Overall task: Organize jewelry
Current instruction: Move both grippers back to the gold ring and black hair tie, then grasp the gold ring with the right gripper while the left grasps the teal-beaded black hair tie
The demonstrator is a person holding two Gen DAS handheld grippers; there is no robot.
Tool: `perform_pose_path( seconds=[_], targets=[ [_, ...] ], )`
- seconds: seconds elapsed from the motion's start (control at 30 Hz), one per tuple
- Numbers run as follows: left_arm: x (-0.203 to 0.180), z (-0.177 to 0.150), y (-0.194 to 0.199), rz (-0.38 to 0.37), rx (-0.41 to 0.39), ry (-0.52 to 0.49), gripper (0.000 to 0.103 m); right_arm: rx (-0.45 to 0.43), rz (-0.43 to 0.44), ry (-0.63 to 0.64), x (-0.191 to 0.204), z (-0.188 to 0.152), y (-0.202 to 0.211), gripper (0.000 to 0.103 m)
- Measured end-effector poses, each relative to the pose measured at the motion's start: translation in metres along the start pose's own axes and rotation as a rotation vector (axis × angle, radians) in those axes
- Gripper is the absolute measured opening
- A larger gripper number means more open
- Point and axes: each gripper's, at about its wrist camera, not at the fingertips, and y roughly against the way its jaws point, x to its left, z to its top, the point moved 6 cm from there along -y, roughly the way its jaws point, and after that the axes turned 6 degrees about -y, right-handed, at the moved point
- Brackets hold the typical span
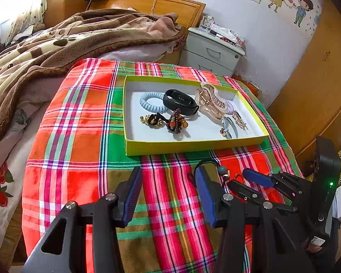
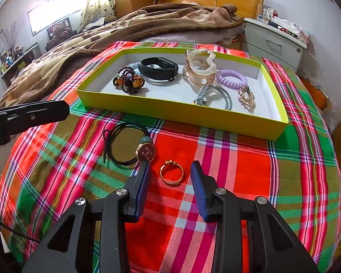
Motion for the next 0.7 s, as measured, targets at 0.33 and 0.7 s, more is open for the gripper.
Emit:
perform_pose_path(
  seconds=[0.33, 0.7],
  targets=[
    [-0.005, -0.001, -0.004, 0.002, 0.013, -0.004, 0.050, -0.020, -0.001, -0.038, -0.010, -0.002, 0.005, 0.023],
    [-0.037, -0.002, -0.015, -0.050, 0.042, -0.088, 0.050, -0.079, -0.013, -0.141, -0.037, 0.001, 0.024, 0.023]
  ],
)
